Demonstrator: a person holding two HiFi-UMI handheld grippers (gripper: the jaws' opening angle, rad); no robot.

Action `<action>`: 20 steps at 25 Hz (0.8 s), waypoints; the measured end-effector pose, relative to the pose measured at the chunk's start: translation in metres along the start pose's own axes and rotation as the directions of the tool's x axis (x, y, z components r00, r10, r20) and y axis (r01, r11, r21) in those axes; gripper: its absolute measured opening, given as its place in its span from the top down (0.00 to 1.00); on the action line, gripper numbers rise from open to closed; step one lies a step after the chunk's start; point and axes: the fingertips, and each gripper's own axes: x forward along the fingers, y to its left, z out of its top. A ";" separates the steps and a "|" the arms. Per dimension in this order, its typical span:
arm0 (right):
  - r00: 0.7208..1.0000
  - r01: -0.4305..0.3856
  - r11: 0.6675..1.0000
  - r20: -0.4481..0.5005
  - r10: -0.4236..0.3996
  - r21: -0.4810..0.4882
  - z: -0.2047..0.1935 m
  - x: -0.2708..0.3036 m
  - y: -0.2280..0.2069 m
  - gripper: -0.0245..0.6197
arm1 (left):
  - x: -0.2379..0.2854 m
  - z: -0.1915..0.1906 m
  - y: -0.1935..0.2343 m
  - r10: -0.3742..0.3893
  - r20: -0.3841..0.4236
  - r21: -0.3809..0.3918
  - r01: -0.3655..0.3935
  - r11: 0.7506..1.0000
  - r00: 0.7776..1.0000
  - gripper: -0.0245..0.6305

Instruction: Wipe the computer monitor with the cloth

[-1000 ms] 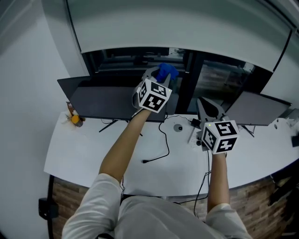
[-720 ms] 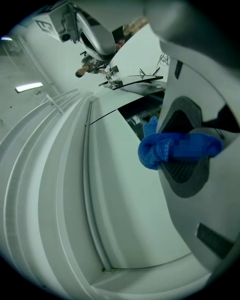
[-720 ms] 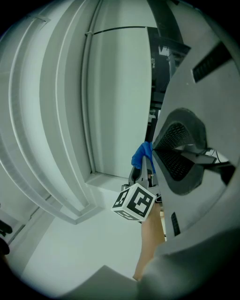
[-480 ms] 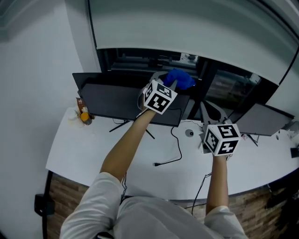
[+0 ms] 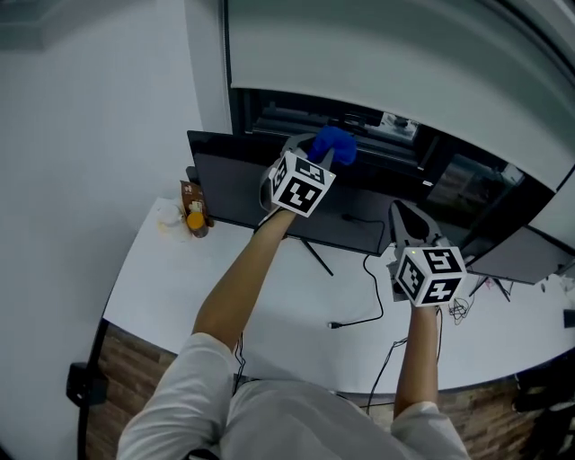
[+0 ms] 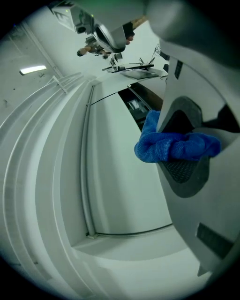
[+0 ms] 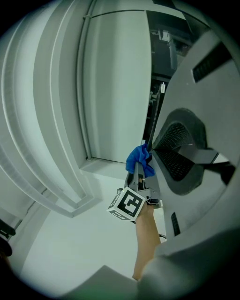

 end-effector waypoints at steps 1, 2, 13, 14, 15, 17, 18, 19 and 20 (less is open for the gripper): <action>1.000 -0.006 1.000 -0.003 0.006 -0.001 0.000 0.007 0.010 0.94 | -0.006 -0.006 0.013 0.013 -0.005 0.000 -0.013 1.000 1.000 0.78; 1.000 -0.011 1.000 -0.006 0.011 -0.002 0.000 0.012 0.019 0.94 | -0.012 -0.013 0.025 0.026 -0.010 -0.001 -0.026 1.000 1.000 0.78; 0.998 -0.059 0.998 0.010 0.059 0.011 0.013 0.073 0.111 0.94 | -0.083 -0.078 0.176 0.168 -0.101 0.013 -0.168 0.986 0.981 0.78; 0.998 -0.065 0.998 0.008 0.065 0.010 0.014 0.077 0.119 0.94 | -0.089 -0.083 0.188 0.181 -0.108 0.012 -0.181 0.983 0.978 0.78; 0.997 -0.071 0.997 0.007 0.071 0.009 0.014 0.081 0.126 0.94 | -0.095 -0.088 0.199 0.194 -0.114 0.010 -0.194 0.981 0.974 0.78; 0.997 -0.078 0.997 0.004 0.078 0.008 0.014 0.087 0.136 0.94 | -0.104 -0.098 0.220 0.217 -0.126 0.009 -0.217 0.976 0.968 0.78; 0.997 -0.080 0.997 0.002 0.080 0.007 0.014 0.090 0.140 0.94 | -0.109 -0.103 0.230 0.227 -0.133 0.008 -0.228 0.974 0.965 0.78; 0.997 -0.082 0.997 0.001 0.082 0.005 0.015 0.092 0.144 0.94 | -0.113 -0.107 0.240 0.239 -0.139 0.007 -0.240 0.971 0.961 0.78; 0.997 -0.083 0.997 0.001 0.083 0.002 0.015 0.094 0.147 0.94 | -0.118 -0.112 0.249 0.251 -0.146 0.006 -0.253 0.968 0.957 0.78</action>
